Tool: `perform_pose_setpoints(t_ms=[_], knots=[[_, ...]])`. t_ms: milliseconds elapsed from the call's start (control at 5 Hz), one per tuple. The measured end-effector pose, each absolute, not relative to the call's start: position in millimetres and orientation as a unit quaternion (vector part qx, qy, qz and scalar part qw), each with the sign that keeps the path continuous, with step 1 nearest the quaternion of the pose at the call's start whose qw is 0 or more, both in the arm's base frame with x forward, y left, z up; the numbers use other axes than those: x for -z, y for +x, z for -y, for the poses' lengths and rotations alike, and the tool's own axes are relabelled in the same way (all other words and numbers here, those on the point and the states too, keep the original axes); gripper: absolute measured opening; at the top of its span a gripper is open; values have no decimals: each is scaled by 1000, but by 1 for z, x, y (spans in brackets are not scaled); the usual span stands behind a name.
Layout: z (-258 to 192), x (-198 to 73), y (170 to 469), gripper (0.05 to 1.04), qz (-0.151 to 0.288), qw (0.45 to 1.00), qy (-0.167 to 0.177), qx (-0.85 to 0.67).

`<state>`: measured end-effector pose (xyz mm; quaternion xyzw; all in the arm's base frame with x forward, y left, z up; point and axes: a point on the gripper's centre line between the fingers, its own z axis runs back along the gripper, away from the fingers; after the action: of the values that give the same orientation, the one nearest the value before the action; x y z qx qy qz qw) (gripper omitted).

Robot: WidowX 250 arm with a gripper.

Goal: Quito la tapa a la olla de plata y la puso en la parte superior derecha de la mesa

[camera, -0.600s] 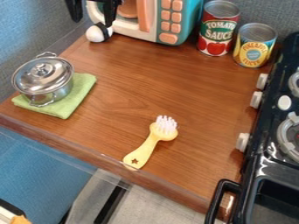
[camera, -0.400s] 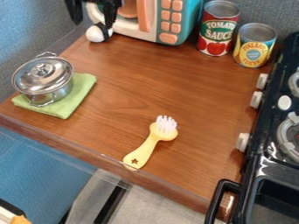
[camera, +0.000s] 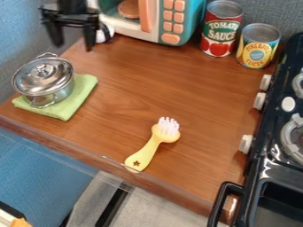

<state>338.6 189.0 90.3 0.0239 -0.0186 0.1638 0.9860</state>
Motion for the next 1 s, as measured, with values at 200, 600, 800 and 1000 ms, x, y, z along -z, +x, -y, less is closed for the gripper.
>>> perform_pose_setpoints(t_ms=[200,600,800,1000], knots=[[-197,-106,322,1001,47,987,24,-149],[-202,-85,301,1001,31,991,27,-128],[-202,-78,296,1001,26,992,33,-121],[-201,-70,290,995,14,991,37,-124]])
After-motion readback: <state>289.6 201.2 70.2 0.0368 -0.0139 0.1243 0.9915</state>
